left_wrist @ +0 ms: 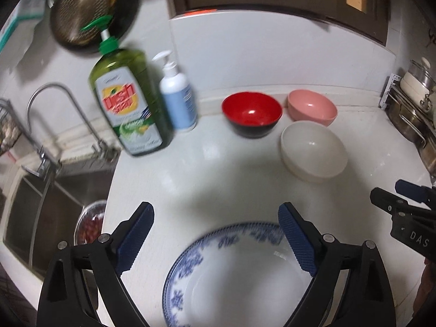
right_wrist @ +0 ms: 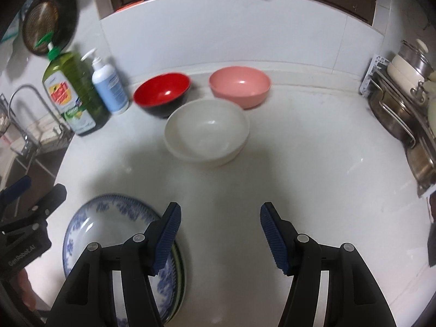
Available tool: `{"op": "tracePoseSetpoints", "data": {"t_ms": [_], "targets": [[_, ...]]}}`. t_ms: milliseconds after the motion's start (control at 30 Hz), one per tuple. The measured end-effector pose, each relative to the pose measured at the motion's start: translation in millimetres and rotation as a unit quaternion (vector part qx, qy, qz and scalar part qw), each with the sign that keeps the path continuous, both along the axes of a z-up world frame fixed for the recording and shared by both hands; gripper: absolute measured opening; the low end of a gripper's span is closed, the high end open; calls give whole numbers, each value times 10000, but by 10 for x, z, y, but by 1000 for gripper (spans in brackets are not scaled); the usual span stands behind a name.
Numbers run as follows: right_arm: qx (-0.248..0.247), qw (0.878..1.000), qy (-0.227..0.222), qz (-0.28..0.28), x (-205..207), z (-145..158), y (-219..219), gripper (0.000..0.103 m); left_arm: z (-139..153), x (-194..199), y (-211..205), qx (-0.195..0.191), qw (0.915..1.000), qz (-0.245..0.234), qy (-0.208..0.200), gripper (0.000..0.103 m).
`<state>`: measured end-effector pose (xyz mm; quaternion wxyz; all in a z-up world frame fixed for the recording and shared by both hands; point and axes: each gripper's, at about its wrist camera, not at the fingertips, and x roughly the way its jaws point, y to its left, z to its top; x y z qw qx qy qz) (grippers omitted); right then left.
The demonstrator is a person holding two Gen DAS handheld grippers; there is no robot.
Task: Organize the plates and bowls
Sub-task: 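Move both grippers to the rim of the white bowl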
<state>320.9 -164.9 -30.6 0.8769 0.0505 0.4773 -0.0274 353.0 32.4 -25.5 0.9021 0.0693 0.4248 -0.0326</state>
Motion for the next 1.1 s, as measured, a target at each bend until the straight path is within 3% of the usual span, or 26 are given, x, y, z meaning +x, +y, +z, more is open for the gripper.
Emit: {"op": "tracePoseSetpoints", "data": {"t_ms": [267,633,1100], "targets": [[178,9998,-68,-48,390,65,-229,62,130,359,-253,73,9998,-162,-84,93],[112,9998,-79,-134,848,46,-415,62,-28,881,-481,-39,9987,-371,347,89],[444,9980,406,-207,1265,-446,-542,61,-445,1271,-772,-177,9913,-997,844,71]]}}
